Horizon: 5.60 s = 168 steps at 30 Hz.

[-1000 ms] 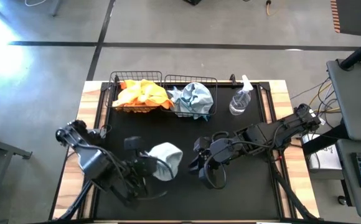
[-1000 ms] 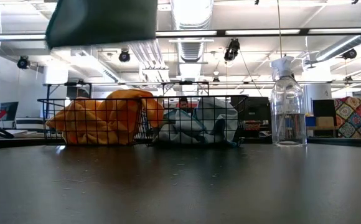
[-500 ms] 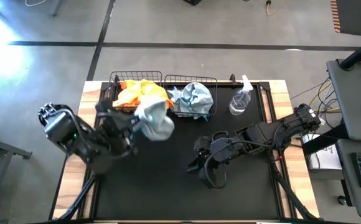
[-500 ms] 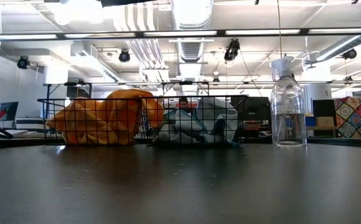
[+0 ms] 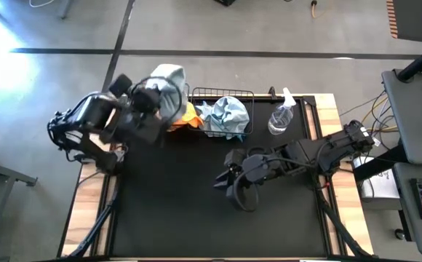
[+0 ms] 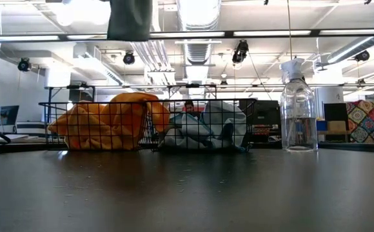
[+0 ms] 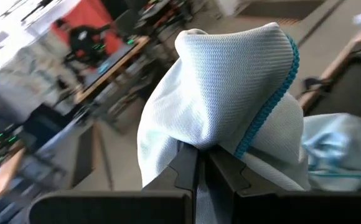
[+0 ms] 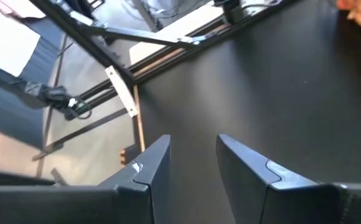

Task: Sort microfiber towel by color & place in baskets
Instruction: Put the blue microfiber cloth into the right black wire basket, then return to Home Position

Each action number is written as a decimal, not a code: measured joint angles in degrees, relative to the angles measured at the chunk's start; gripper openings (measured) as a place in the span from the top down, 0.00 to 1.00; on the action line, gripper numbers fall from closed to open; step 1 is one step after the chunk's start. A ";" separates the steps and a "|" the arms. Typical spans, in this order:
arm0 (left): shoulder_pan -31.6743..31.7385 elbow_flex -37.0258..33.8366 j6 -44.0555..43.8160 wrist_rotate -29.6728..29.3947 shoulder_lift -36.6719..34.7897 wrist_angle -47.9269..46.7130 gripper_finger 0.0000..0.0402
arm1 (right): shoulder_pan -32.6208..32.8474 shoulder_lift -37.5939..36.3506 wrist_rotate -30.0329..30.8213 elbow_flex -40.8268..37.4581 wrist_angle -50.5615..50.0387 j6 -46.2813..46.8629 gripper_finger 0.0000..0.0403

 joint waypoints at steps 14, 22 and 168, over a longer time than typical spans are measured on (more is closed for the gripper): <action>10.86 -1.30 21.08 10.14 0.02 18.79 0.99 | -3.27 0.00 3.28 0.00 -0.25 -0.90 0.69; 18.66 -4.80 26.54 24.23 -0.35 28.91 0.99 | -3.34 -0.02 3.23 0.00 -0.25 -0.89 0.69; 11.58 -31.14 7.32 90.44 -23.31 40.04 0.65 | -1.06 -8.89 9.16 -0.07 -6.55 -10.88 0.69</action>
